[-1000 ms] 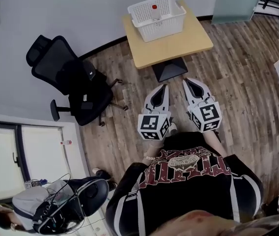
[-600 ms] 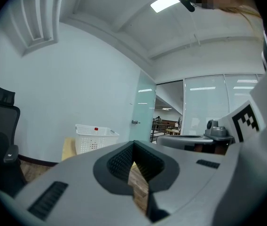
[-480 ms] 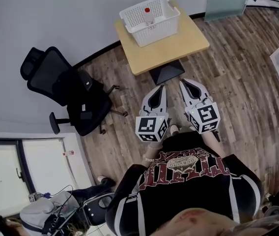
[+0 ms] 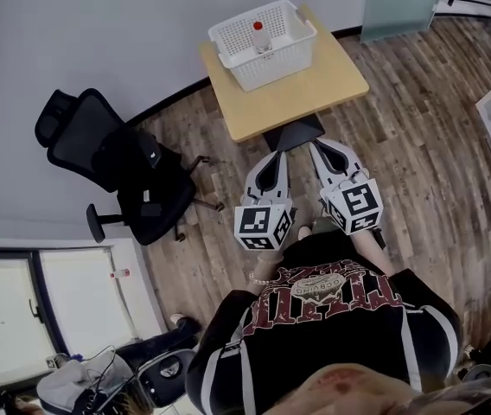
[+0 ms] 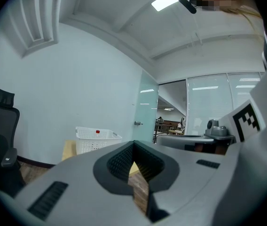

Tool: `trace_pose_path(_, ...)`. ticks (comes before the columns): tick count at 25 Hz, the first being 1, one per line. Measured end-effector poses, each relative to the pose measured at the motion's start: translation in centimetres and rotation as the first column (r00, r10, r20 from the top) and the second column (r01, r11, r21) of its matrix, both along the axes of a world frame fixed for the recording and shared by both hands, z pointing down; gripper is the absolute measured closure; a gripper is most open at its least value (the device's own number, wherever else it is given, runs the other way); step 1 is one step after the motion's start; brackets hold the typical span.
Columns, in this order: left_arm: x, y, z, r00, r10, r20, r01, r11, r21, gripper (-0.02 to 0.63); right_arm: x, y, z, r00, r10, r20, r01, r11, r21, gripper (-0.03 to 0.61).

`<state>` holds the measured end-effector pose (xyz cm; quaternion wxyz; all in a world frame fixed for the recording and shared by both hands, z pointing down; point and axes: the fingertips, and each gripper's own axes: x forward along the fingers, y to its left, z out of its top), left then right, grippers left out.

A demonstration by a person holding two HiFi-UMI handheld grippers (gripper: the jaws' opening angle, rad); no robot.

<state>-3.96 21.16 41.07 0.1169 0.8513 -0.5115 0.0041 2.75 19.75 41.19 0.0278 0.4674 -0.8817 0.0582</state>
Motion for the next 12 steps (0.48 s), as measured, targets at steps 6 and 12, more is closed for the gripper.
trace_pose_path(6,0.9,-2.6,-0.3,1.000,-0.025,-0.006,0.025,1.000,-0.006,0.568,0.8,-2.8,-0.6,1.000,-0.029,-0.009,0.029,1.000,-0.001,0.561)
trace_pose_path(12,2.1,-5.2,-0.9,0.999,-0.054,0.002,0.054,0.999,-0.006,0.568,2.0,-5.4,-1.0,0.998,-0.057,-0.022,0.057,0.998,-0.006,0.561)
